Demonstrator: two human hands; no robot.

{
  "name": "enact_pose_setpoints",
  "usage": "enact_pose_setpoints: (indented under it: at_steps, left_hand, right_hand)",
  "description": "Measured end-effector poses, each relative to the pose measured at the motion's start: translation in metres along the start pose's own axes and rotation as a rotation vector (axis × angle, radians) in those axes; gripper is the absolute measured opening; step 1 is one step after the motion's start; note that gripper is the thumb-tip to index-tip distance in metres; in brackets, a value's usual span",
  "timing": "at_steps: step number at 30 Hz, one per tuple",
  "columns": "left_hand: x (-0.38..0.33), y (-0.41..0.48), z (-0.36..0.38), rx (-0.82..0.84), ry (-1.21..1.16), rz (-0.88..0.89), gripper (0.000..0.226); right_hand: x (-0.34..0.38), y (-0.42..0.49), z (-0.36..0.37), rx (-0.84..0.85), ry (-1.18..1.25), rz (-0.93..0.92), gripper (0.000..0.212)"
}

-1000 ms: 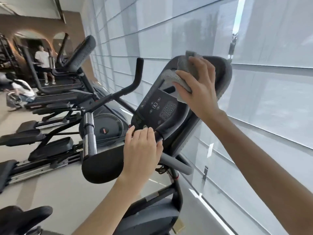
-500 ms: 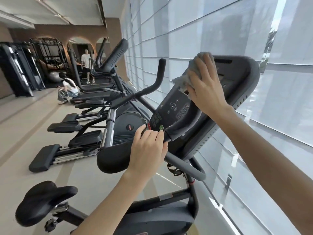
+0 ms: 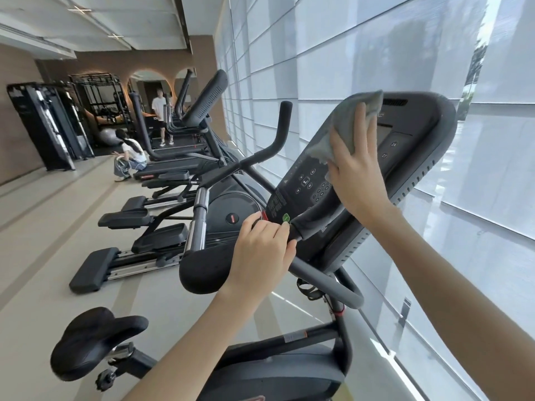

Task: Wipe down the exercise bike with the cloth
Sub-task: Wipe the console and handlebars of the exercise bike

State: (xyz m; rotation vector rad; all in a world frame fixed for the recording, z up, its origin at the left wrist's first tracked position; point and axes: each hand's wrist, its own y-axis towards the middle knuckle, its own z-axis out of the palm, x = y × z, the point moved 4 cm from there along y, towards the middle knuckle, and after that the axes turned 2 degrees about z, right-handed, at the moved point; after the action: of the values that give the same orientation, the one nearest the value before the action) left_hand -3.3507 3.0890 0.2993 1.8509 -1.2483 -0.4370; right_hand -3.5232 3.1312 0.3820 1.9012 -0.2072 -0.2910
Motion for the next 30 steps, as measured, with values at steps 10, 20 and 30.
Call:
enact_pose_setpoints:
  at_steps: [10, 20, 30]
  left_hand:
    - [0.002, 0.0, 0.0, -0.007, -0.056, -0.012, 0.018]
    - [0.002, 0.0, 0.0, 0.001, -0.06, -0.023, 0.02]
    - [0.002, -0.001, -0.001, 0.0, -0.058, -0.028, 0.02]
  right_hand:
    - [0.025, -0.081, 0.006, 0.072, 0.195, 0.06, 0.047]
    - [-0.005, 0.036, -0.008, 0.023, 0.117, -0.004, 0.044]
    - [-0.017, 0.029, 0.003, 0.097, 0.255, 0.217, 0.058]
